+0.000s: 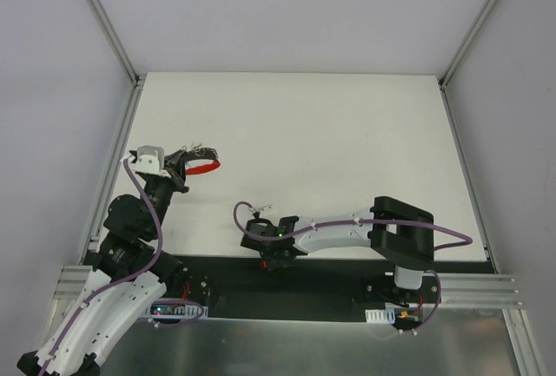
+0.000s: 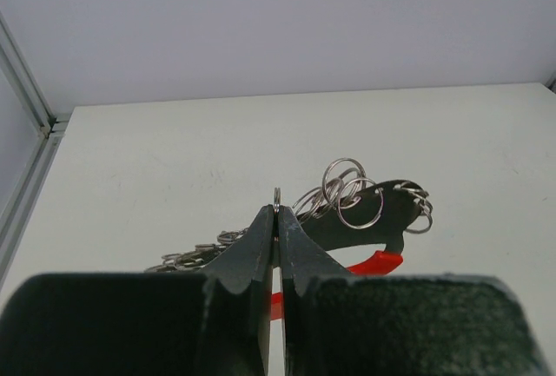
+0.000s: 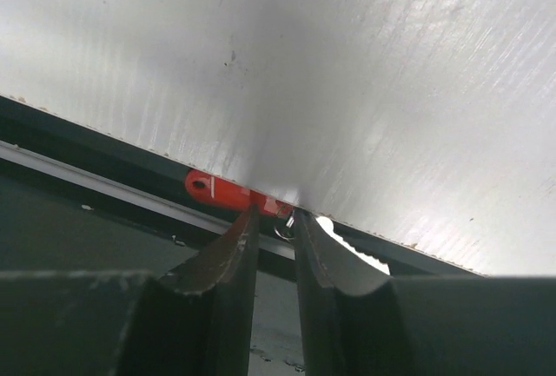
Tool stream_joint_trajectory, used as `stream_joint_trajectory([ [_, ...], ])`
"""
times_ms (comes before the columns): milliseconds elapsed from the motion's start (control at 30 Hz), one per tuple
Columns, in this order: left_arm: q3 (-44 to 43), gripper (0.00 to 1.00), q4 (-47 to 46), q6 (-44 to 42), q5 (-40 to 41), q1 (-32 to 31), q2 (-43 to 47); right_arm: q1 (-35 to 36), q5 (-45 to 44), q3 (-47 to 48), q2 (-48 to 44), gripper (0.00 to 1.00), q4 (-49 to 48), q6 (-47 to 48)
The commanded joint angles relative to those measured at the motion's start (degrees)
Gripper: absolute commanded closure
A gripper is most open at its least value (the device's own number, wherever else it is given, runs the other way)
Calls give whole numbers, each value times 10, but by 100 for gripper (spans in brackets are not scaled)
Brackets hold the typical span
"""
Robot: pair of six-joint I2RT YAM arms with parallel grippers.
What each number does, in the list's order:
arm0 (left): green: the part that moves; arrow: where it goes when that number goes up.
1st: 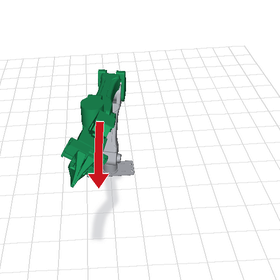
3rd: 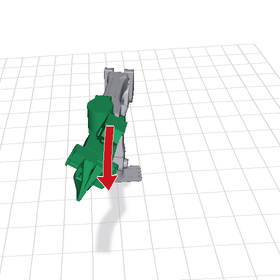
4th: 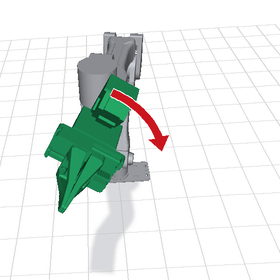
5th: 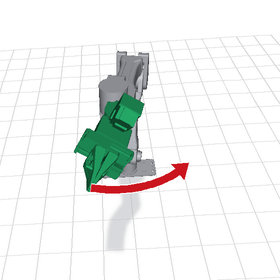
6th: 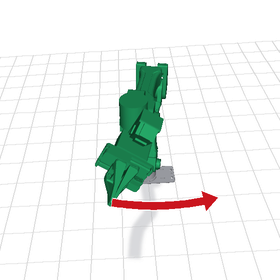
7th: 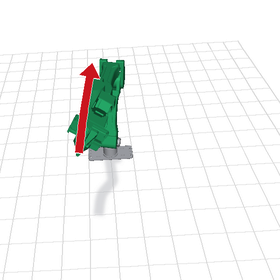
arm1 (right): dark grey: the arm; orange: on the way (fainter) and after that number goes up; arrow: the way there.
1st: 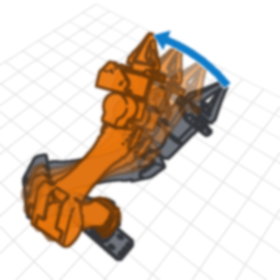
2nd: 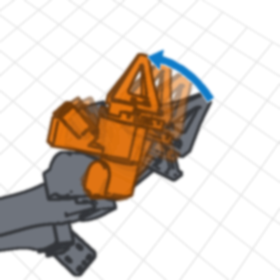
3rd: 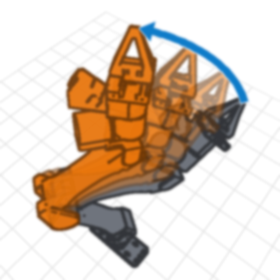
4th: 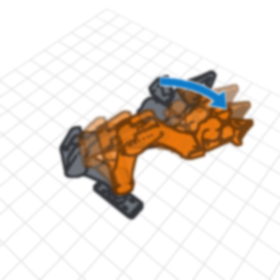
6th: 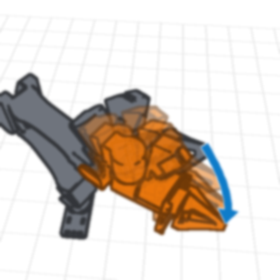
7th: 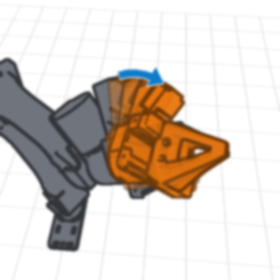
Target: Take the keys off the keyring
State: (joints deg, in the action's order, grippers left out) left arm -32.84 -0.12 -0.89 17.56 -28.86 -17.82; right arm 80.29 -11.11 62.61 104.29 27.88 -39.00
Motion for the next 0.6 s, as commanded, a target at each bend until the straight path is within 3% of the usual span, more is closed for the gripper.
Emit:
stream_joint_trajectory([
  [0,1,100,-39,1,-10,-2,8,6,-16,20,18,78,32,-22],
  [133,2,100,-39,0,-9,-2,11,8,-32,26,16,99,53,-23],
  [567,1,100,-39,0,-31,-2,-11,10,-102,76,-80,99,153,45],
])
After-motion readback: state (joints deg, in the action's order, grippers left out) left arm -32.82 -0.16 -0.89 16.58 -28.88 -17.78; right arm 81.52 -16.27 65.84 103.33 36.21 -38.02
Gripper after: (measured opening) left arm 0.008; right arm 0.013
